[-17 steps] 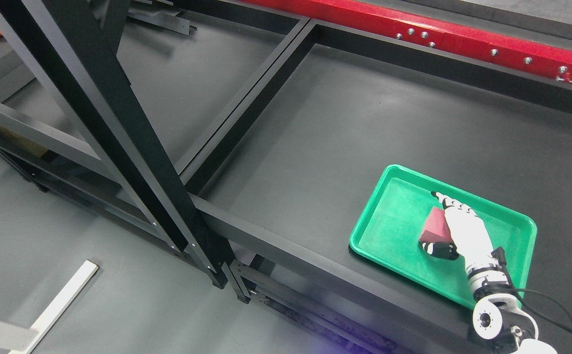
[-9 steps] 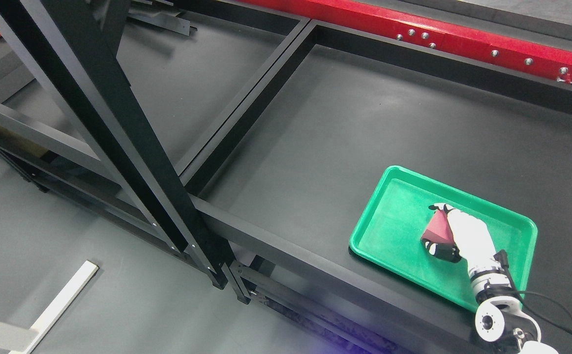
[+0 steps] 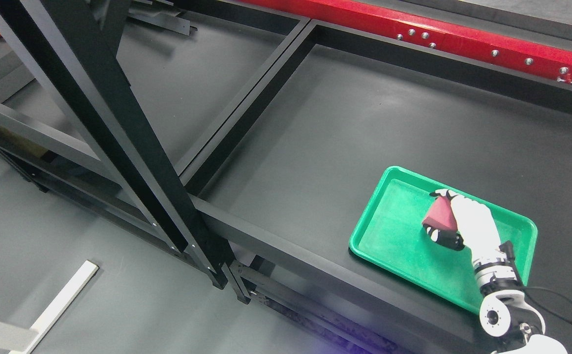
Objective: Pick pink block from left shelf to tray
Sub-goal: 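Lift the pink cube out of the green tray with the right hand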
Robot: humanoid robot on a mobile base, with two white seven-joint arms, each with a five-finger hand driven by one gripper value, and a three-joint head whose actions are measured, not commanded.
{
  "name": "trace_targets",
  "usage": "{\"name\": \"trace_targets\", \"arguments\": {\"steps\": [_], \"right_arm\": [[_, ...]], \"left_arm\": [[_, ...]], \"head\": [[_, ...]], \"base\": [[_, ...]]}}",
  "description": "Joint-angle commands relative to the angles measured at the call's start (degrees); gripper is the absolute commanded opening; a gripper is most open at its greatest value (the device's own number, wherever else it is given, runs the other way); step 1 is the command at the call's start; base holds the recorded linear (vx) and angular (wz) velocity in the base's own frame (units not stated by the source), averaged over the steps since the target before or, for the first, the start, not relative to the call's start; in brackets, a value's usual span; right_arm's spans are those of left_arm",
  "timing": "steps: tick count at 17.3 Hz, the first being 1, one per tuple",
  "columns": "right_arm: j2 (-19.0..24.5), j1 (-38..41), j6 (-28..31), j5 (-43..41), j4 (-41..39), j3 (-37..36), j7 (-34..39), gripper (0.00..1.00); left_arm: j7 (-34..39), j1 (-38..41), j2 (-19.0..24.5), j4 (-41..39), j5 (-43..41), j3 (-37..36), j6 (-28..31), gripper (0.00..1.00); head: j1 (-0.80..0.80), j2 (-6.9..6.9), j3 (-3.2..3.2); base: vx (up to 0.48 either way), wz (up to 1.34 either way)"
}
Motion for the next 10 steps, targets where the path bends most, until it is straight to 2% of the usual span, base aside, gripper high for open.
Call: {"name": "trace_targets", "arguments": {"steps": [1,5,10], "right_arm": [[-0.1,0.5,-1.6,-3.4,-0.5,-4.0,-17.6,0.00],[0.3,1.8,-2.8,-6.9,-5.3,-7.4,-22.2,0.00],[0.5,3.8,-3.4,-7.7,-9.2,-7.9,-26.5,0.00]], "left_arm": [[0.0,0.5,1.0,0.0,-0.1,0.0,0.0,1.00],[0.0,0.5,1.0,0.0,-0.1,0.0,0.0,1.00],[0.0,0.5,1.0,0.0,-0.1,0.0,0.0,1.00]], "head": [[0.00,0.00,0.00],[0.00,0.00,0.00],[0.00,0.00,0.00]], "base": [[0.000,0.00],[0.000,0.00],[0.000,0.00]]}}
